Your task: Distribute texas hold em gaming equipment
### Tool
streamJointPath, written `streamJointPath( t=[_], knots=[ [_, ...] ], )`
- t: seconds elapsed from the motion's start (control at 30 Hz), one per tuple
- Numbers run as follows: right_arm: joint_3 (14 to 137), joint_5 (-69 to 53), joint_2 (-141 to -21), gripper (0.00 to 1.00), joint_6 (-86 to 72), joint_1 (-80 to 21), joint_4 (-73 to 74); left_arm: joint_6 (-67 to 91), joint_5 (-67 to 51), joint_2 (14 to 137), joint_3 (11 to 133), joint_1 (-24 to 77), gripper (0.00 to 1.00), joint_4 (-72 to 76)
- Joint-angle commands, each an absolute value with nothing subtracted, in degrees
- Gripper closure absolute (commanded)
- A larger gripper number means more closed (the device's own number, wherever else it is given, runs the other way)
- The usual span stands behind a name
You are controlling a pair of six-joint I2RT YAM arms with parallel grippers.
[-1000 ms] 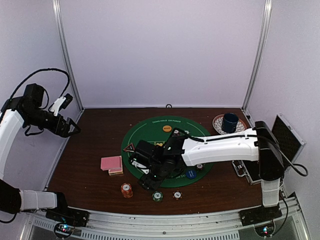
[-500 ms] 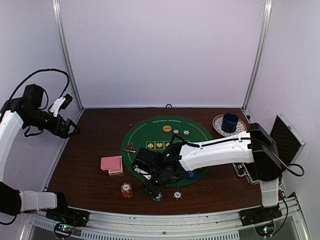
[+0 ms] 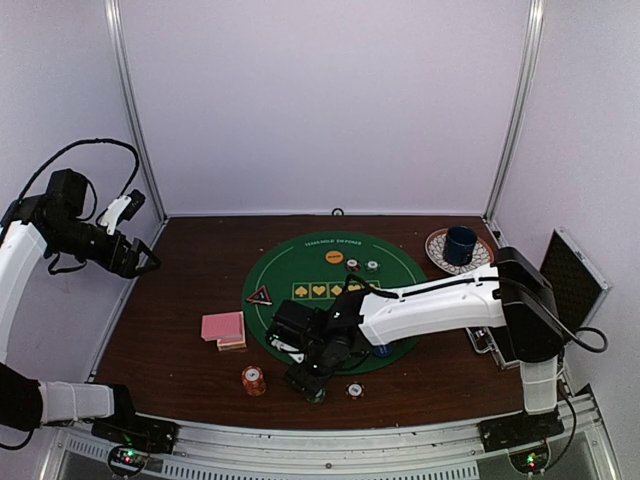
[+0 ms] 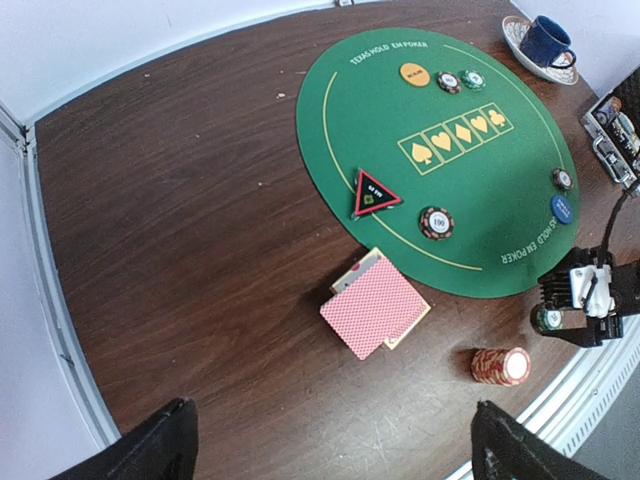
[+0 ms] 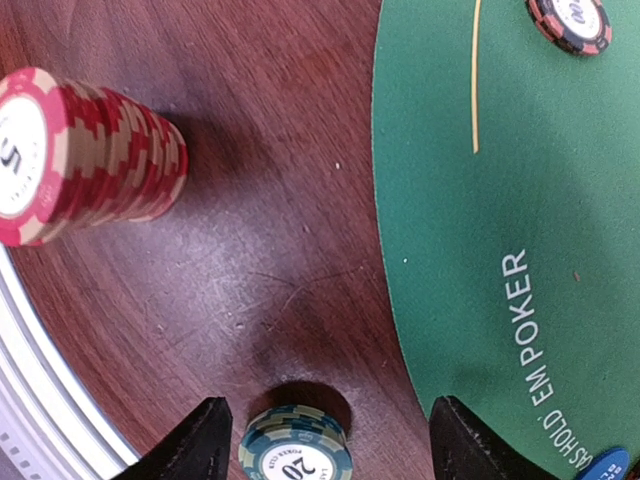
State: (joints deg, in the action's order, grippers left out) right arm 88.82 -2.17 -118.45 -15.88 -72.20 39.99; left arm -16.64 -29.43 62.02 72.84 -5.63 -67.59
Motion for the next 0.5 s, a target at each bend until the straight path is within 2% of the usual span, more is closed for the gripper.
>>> streamJointPath(
  t=[0.0, 0.23, 0.47],
  knots=[
    [86.7, -2.5, -117.0, 0.28, -16.4, -72.4, 39.5, -17.3, -30.3, 61.3, 73.7, -5.7, 0.03, -67.5],
    [84.3, -4.0, -115.4, 0.29, -15.8, -72.9, 39.7, -17.4, -30.4, 61.3, 73.7, -5.7, 0.02, -67.4],
    [83.7, -4.7, -115.2, 0.35, -15.7, -73.4, 39.9, -17.3, -30.4, 61.2, 73.7, -5.7, 0.03, -67.5]
  ],
)
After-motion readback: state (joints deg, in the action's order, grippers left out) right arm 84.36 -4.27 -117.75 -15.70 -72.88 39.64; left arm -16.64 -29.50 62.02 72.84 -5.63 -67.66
